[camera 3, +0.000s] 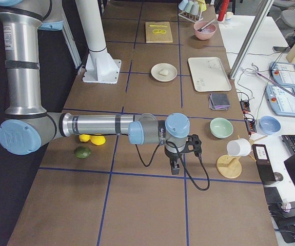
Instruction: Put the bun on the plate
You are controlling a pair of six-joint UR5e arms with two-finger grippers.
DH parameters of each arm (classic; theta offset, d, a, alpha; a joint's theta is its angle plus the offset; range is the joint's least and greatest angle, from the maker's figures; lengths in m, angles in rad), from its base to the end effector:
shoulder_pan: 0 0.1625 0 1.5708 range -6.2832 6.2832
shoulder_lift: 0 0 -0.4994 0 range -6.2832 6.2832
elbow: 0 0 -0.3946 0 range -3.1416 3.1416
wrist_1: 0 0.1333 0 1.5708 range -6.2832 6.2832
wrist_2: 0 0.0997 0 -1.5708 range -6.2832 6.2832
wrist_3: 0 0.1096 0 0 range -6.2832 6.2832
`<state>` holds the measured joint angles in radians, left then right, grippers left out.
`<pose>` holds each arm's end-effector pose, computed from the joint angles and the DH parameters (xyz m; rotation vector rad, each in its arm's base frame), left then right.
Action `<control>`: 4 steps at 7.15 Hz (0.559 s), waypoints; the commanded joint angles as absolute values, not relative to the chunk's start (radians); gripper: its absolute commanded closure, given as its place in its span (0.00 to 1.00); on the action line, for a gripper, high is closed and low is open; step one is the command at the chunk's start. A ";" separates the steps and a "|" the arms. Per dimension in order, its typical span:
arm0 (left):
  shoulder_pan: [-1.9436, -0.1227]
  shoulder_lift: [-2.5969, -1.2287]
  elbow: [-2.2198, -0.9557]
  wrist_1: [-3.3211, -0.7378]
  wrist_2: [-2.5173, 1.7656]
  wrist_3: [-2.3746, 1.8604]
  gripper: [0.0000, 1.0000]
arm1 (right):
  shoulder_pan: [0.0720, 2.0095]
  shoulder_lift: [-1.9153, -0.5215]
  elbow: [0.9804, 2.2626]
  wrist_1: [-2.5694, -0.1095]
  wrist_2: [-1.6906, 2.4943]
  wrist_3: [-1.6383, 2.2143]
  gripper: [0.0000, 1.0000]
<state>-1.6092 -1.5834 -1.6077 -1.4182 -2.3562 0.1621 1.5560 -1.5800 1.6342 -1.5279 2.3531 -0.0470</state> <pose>-0.0746 -0.4891 0.7297 -0.0187 0.7907 0.0767 0.0487 -0.4970 0.7082 0.1047 -0.7804 -0.0966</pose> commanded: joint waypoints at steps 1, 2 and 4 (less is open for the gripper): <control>-1.608 -1.585 -1.608 -1.419 -2.355 0.164 0.00 | 1.555 -1.582 1.632 -1.525 2.353 -0.048 0.00; -1.609 -1.586 -1.606 -1.419 -2.356 0.166 0.00 | 1.555 -1.582 1.631 -1.523 2.352 -0.048 0.00; -1.609 -1.591 -1.606 -1.419 -2.356 0.167 0.00 | 1.555 -1.582 1.631 -1.523 2.353 -0.049 0.00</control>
<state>-1.6089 -1.5878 -1.6069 -1.4189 -2.3561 0.1664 1.5555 -1.5815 1.6310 -1.5235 2.3533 -0.0485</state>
